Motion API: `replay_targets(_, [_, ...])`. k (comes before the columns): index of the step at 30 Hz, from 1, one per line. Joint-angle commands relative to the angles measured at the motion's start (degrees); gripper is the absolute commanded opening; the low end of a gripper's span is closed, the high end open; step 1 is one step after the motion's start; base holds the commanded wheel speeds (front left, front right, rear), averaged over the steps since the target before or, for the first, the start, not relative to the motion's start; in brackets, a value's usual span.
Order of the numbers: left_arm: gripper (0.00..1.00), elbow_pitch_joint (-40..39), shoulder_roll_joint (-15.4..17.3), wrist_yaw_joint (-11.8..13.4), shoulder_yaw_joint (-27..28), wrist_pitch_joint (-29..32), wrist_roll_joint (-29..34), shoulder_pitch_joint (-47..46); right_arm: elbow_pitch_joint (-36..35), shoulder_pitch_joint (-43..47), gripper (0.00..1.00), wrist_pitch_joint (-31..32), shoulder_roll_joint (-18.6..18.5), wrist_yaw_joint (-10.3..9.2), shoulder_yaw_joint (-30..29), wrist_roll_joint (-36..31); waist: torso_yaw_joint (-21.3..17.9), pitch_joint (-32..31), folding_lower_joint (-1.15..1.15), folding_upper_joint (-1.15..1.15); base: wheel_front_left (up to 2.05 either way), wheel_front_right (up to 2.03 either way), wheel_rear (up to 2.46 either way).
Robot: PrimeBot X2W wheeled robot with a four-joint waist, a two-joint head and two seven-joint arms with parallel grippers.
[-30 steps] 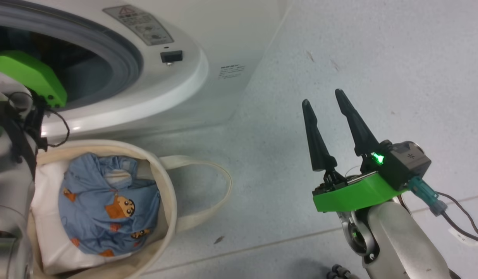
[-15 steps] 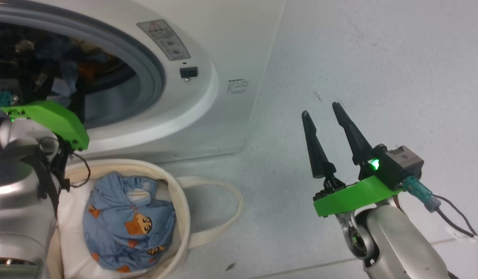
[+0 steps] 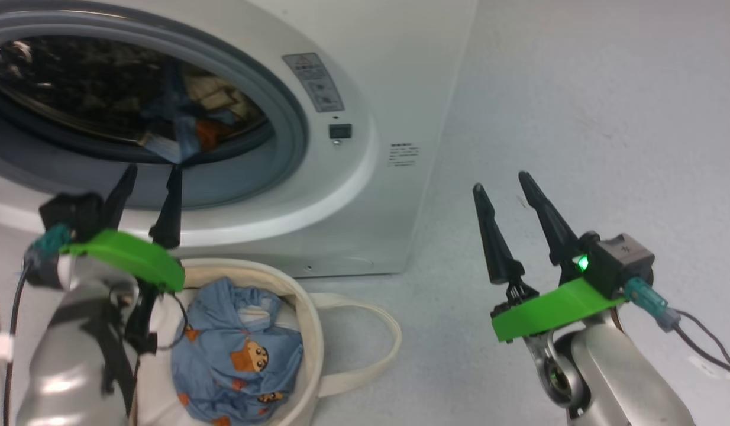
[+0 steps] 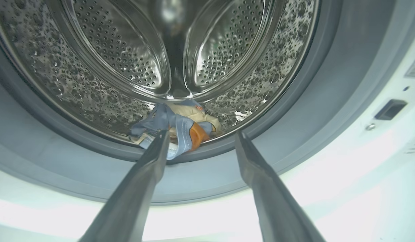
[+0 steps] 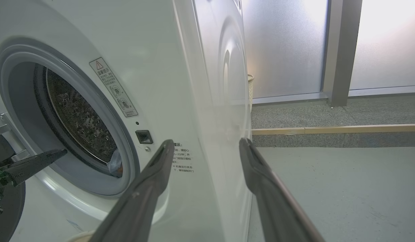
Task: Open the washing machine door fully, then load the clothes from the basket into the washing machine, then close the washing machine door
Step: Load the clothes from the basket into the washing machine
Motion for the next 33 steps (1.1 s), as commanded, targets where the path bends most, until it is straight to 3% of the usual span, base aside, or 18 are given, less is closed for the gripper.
replay_targets(1, [1.00, -3.2, 1.9, -0.3, 2.5, -0.7, -0.6, -0.4, -1.7, 0.7, 1.00, -0.7, -0.2, 0.01, 0.5, 0.3, 1.5, -1.5, 0.01, 0.00, 0.00, 0.00, 0.00])
replay_targets(9, [1.00, -16.1, 1.9, -0.3, 1.7, -0.7, 1.6, 12.2, -1.4, 3.2, 1.00, -0.7, -1.0, 0.01, -0.1, 0.4, 4.4, -4.4, 0.01, 0.00, 0.00, 0.00, 0.00])
replay_targets(12, [1.00, -18.2, 1.5, -0.2, 4.6, -0.7, 0.9, 16.3, -1.1, 4.1, 1.00, -0.7, -1.2, 0.01, -1.0, -0.1, 5.1, -5.1, 0.01, 0.00, 0.00, 0.00, 0.00])
replay_targets(18, [1.00, -20.2, -0.3, 0.3, 9.1, -0.7, 1.8, 21.7, -0.2, 5.8, 1.00, -0.7, -1.5, 0.01, -3.0, -1.2, 5.8, -6.3, 0.01, 0.00, 0.00, 0.00, 0.00])
replay_targets(33, [1.00, -22.5, -1.4, -0.2, 11.8, -0.7, 4.8, 24.5, 0.3, 7.4, 1.00, -0.7, -1.0, 0.01, -5.4, -1.9, 5.5, -7.8, 0.01, 0.00, 0.00, 0.00, 0.00])
